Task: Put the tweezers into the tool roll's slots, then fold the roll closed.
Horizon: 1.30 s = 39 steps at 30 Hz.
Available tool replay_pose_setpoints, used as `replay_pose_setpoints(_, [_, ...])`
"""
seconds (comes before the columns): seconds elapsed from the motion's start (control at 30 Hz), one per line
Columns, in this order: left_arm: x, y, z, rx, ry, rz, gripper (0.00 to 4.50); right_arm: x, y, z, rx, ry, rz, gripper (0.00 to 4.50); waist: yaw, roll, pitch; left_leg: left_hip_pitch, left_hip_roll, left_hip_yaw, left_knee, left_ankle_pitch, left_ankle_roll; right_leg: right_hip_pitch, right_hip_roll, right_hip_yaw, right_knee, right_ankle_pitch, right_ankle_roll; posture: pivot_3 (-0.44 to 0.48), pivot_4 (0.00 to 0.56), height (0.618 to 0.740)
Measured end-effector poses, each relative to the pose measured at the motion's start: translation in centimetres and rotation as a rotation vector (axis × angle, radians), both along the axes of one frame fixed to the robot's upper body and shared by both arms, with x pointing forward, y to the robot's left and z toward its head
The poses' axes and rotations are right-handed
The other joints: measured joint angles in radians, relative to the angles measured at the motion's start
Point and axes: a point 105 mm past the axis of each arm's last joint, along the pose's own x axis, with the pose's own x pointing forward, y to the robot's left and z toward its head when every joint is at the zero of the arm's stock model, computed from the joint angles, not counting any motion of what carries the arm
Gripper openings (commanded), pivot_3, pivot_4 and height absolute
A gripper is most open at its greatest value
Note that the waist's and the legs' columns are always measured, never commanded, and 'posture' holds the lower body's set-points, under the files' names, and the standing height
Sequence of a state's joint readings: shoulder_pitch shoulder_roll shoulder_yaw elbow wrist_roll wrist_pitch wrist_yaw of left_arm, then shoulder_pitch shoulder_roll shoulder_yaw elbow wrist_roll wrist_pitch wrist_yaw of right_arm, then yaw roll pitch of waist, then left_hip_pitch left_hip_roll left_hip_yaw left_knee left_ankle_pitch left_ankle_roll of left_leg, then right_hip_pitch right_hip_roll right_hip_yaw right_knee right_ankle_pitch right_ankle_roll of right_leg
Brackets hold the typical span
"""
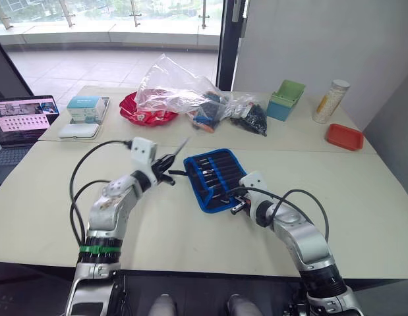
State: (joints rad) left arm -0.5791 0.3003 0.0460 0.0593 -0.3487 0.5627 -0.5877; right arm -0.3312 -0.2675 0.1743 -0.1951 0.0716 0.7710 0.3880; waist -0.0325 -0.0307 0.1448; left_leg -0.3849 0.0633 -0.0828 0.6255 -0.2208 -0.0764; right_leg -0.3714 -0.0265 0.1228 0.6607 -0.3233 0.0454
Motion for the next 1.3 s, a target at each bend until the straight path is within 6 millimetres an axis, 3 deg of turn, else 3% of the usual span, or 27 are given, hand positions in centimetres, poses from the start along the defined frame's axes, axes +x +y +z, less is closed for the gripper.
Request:
replay_pose_setpoints(0.23, [-0.1,-7.0,-2.6,0.025,0.151,-0.269,0.01,-0.1,0.1,0.2,0.007,-0.011,-0.012,0.00,-0.010,0.000,0.000,-0.002,0.000,0.000,0.000,-0.001,0.001,0.000,0.000,0.000,-0.003,0.000,0.000,0.000,0.150,0.740])
replay_pose_setpoints(0.43, [-0.6,-9.1,-5.3,0.065,0.242,-0.341,0.01,-0.4,-0.2,0.2,0.010,-0.019,-0.029,0.00,-0.010,0.000,0.000,-0.003,0.000,0.000,0.000,-0.001,0.002,-0.001,0.000,0.001,-0.004,0.000,0.000,0.000,0.150,0.740])
replay_pose_setpoints(0.6, [-1.0,-7.4,-7.0,0.111,0.275,-0.321,0.01,-0.4,-0.4,0.3,0.011,-0.026,-0.038,0.00,-0.009,0.001,0.001,-0.003,0.000,0.000,0.000,-0.001,0.002,-0.001,0.000,0.001,-0.004,0.000,0.000,0.000,0.150,0.740])
replay_pose_setpoints(0.8, [-1.8,-5.1,-7.4,0.186,0.259,-0.329,0.01,-0.5,-0.5,0.2,0.011,-0.023,-0.046,0.00,-0.007,0.001,0.001,-0.003,0.000,-0.001,0.000,-0.001,0.002,-0.001,0.000,0.001,-0.004,0.000,0.000,0.000,0.150,0.740])
replay_pose_setpoints(1.13, [-4.8,0.3,-7.2,0.342,0.296,-0.334,0.01,-0.5,-0.8,0.2,0.011,-0.022,-0.056,0.00,-0.011,0.003,0.002,-0.003,0.000,-0.001,-0.001,-0.001,0.002,-0.001,0.000,0.001,-0.005,0.000,0.000,0.000,0.150,0.740])
replay_pose_setpoints(1.3, [-5.0,0.6,-7.1,0.376,0.316,-0.342,0.01,-0.5,-0.8,0.2,0.012,-0.021,-0.058,0.00,-0.009,0.003,0.002,-0.003,0.000,0.000,-0.001,-0.001,0.002,-0.001,0.000,0.000,-0.004,-0.001,0.001,0.000,0.150,0.740])
